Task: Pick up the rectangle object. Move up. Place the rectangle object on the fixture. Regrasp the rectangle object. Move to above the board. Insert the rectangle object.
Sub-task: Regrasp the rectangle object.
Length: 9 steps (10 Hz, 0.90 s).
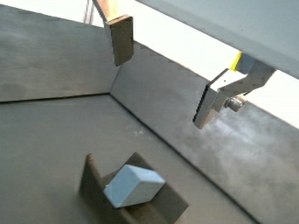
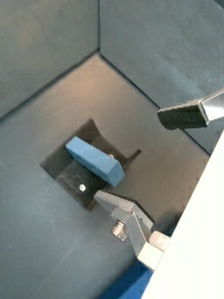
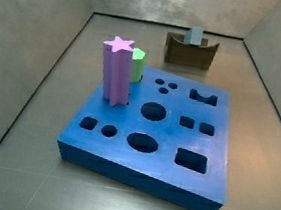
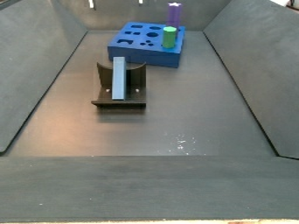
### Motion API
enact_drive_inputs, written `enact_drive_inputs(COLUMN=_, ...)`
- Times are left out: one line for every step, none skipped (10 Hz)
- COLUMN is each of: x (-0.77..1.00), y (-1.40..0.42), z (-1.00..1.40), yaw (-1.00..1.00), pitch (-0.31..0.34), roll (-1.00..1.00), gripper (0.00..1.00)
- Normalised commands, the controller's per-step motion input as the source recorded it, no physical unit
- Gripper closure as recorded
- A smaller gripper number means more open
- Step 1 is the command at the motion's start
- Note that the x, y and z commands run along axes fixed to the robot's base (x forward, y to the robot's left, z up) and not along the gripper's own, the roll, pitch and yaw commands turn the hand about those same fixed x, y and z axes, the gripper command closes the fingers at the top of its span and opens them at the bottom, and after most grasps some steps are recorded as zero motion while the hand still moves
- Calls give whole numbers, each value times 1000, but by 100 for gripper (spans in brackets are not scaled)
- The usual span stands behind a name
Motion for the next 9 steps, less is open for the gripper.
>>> enact_drive_inputs(x=37, y=-27, z=-13, yaw=26, pitch=22, roll=1000, gripper=0)
enact_drive_inputs(x=43, y=-31, z=-11, yaw=32, pitch=38, roll=1000, gripper=0)
enact_drive_inputs(x=52, y=-32, z=-14, yaw=36, pitch=52, roll=1000, gripper=0)
enact_drive_inputs(x=60, y=-36, z=-17, yaw=47, pitch=77, roll=1000, gripper=0)
enact_drive_inputs(x=65, y=-38, z=-12, yaw=57, pitch=102, roll=1000, gripper=0)
enact_drive_inputs(x=72, y=-37, z=-10, yaw=66, pitch=120, roll=1000, gripper=0)
enact_drive_inputs(x=81, y=-38, z=-12, yaw=91, pitch=168, roll=1000, gripper=0)
enact_drive_inputs(x=86, y=-43, z=-16, yaw=120, pitch=202, roll=1000, gripper=0)
enact_drive_inputs(x=94, y=-47, z=-22, yaw=130, pitch=254, roll=949, gripper=0)
